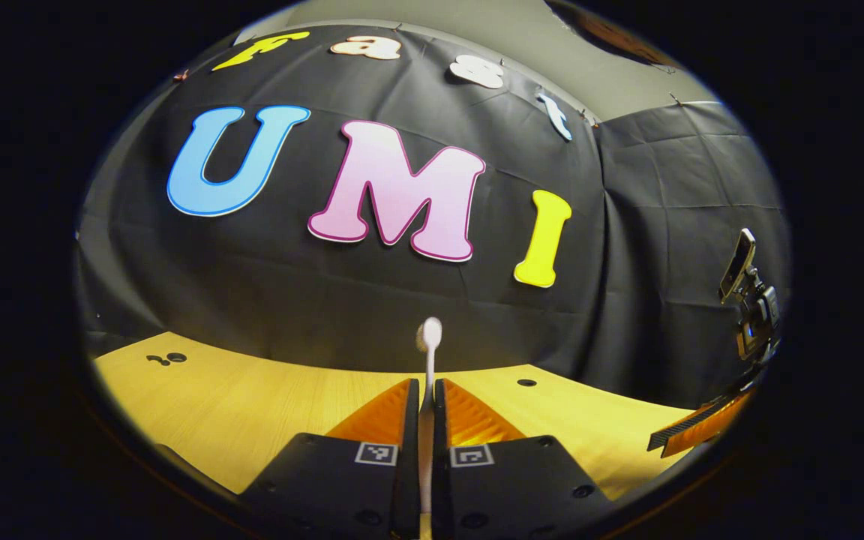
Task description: Put the toothbrush and toothpaste on the desktop into the cup, then pick up the cup and place it on the coaster on the desktop.
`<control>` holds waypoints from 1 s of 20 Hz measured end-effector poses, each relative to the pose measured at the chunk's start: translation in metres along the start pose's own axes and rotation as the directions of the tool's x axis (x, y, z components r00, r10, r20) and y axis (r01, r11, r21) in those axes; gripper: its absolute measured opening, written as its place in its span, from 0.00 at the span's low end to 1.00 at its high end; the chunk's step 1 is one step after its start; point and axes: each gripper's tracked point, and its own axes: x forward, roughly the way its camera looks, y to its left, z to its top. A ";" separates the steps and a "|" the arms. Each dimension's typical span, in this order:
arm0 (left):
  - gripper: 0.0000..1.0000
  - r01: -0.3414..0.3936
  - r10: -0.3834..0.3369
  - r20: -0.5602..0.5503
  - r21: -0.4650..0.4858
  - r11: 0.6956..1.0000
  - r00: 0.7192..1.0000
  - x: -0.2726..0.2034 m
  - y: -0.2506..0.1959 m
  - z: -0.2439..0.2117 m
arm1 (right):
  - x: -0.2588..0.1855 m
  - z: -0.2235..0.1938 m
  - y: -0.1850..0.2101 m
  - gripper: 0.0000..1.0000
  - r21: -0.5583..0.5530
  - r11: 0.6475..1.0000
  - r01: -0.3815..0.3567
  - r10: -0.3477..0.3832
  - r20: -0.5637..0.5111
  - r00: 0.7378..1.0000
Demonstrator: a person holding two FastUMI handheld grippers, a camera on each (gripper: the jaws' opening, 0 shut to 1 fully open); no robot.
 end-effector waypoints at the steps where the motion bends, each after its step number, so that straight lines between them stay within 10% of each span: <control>1: 0.12 0.001 -0.001 -0.004 -0.001 1.000 1.000 -0.001 0.001 -0.002 | 0.000 0.000 0.000 0.67 0.002 1.000 0.002 -0.002 0.003 1.000; 11: 0.28 -0.020 0.019 -0.107 -0.010 1.000 0.994 -0.030 0.005 0.004 | 0.000 0.001 0.006 0.66 0.003 1.000 0.022 -0.022 -0.026 0.999; 20: 0.72 -0.070 0.076 -0.366 0.031 0.997 0.927 -0.091 0.022 -0.007 | -0.017 -0.006 0.002 0.66 0.009 0.997 0.081 -0.080 -0.094 0.992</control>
